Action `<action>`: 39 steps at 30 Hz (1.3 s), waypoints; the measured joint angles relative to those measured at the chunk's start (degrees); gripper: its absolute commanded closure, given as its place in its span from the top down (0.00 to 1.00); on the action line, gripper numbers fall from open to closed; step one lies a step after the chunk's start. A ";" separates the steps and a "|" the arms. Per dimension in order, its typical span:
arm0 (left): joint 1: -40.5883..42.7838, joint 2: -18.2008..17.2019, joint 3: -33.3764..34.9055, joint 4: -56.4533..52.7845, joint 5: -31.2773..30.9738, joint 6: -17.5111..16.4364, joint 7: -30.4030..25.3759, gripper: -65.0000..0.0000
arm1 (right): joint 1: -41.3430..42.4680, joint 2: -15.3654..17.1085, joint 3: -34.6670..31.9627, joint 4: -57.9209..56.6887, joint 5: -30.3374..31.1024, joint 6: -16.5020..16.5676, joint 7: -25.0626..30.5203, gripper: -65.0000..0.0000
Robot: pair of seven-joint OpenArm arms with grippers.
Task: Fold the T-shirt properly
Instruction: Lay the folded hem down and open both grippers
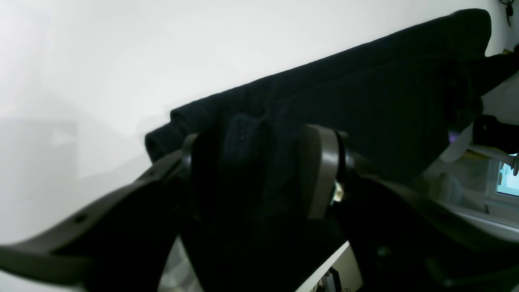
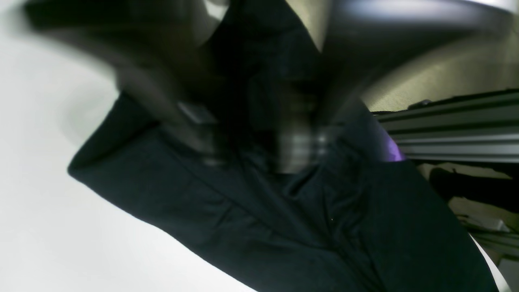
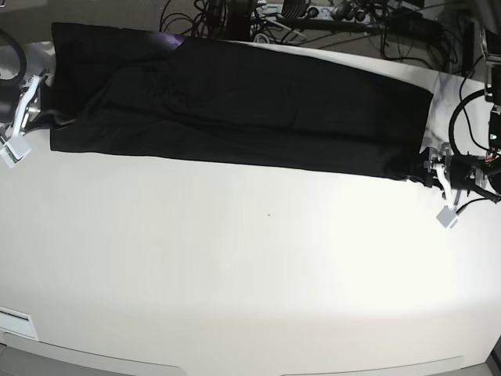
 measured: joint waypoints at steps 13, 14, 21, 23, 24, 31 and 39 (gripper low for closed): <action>0.00 0.02 0.00 0.02 0.02 0.00 0.00 0.53 | -0.02 -12.94 0.02 -1.29 -26.32 -0.13 22.93 0.00; 0.00 -0.02 0.00 0.00 0.02 0.00 -0.02 0.53 | -0.42 -13.57 -0.04 -2.19 -26.23 -0.11 22.40 0.00; 0.00 -0.02 0.00 0.02 -0.02 0.00 -0.04 0.53 | -4.85 -11.30 0.04 -3.06 -24.87 -0.13 10.93 0.00; 0.02 -0.02 0.00 0.02 0.00 -0.02 -0.02 0.53 | -6.27 -10.78 0.02 -3.06 -23.52 -0.15 7.26 0.00; 0.00 -0.02 0.00 0.00 0.00 0.00 -0.04 0.53 | -6.93 -10.71 0.04 -3.06 -22.93 -0.13 6.34 0.00; 0.00 0.07 0.00 0.02 0.02 -0.02 -2.45 0.53 | -8.28 -10.78 0.83 -1.42 -21.46 -0.13 9.27 0.00; -0.04 -0.02 0.00 0.02 -0.02 -0.02 -2.47 0.53 | -4.50 -10.75 4.66 4.13 -19.30 -0.13 23.30 0.00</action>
